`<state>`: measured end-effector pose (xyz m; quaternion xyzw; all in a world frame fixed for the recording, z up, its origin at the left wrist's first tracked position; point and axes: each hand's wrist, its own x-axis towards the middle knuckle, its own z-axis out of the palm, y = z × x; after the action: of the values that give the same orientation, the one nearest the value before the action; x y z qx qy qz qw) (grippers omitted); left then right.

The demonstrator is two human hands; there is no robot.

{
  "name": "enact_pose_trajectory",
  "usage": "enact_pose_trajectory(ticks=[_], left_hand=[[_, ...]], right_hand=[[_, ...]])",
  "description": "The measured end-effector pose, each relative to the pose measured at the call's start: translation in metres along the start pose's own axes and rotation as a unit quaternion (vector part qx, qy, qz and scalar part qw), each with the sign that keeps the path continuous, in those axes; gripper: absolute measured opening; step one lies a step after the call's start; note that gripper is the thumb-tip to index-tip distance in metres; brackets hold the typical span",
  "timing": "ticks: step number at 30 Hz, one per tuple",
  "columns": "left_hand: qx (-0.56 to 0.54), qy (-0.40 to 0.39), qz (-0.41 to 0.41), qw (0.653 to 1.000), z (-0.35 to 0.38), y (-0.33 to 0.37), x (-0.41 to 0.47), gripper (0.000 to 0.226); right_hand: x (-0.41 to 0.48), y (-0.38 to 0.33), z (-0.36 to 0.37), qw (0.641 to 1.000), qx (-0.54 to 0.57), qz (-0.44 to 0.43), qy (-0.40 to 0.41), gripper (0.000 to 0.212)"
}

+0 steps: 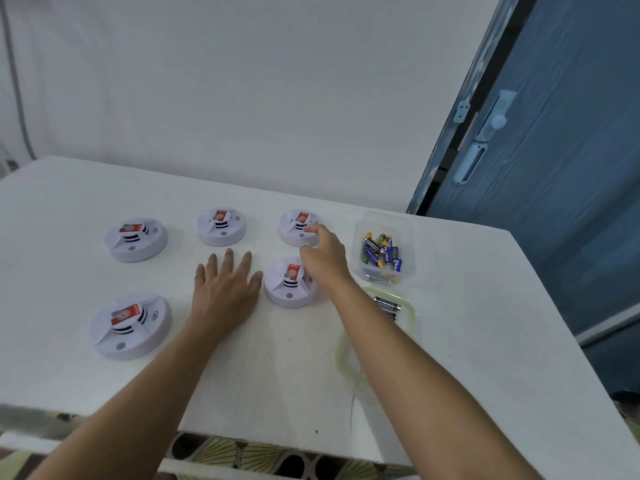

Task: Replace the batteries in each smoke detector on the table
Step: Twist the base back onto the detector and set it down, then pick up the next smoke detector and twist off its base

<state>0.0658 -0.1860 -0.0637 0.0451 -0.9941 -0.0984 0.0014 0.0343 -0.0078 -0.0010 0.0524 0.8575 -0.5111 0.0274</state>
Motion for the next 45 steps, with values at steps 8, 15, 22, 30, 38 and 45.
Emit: enact_pose_trajectory(ticks=[8,15,22,30,38,45], left_hand=[[0.008,0.022,-0.003,1.0,0.001,0.001,0.0,0.06],[0.001,0.034,-0.007,0.999,0.0,0.002,0.001,0.06],[-0.01,0.038,-0.007,0.999,0.0,0.003,0.001,0.057],[-0.028,0.046,-0.01,0.998,-0.003,0.003,0.0,0.052],[-0.124,0.083,-0.012,0.989,-0.009,0.003,-0.006,0.048],[-0.244,0.16,-0.018,0.956,-0.033,0.019,-0.016,0.036]], right_hand=[[0.049,-0.013,0.017,0.986,-0.166,-0.012,-0.011,0.066],[0.074,-0.01,0.033,0.959,-0.274,0.047,-0.057,0.096],[0.081,-0.008,0.036,0.972,-0.232,0.039,0.013,0.088],[0.052,-0.019,0.026,0.998,-0.021,0.001,0.057,0.06],[-0.013,-0.035,0.0,0.957,0.288,0.002,-0.025,0.052],[-0.046,-0.013,-0.021,0.812,0.562,0.115,-0.109,0.051]])
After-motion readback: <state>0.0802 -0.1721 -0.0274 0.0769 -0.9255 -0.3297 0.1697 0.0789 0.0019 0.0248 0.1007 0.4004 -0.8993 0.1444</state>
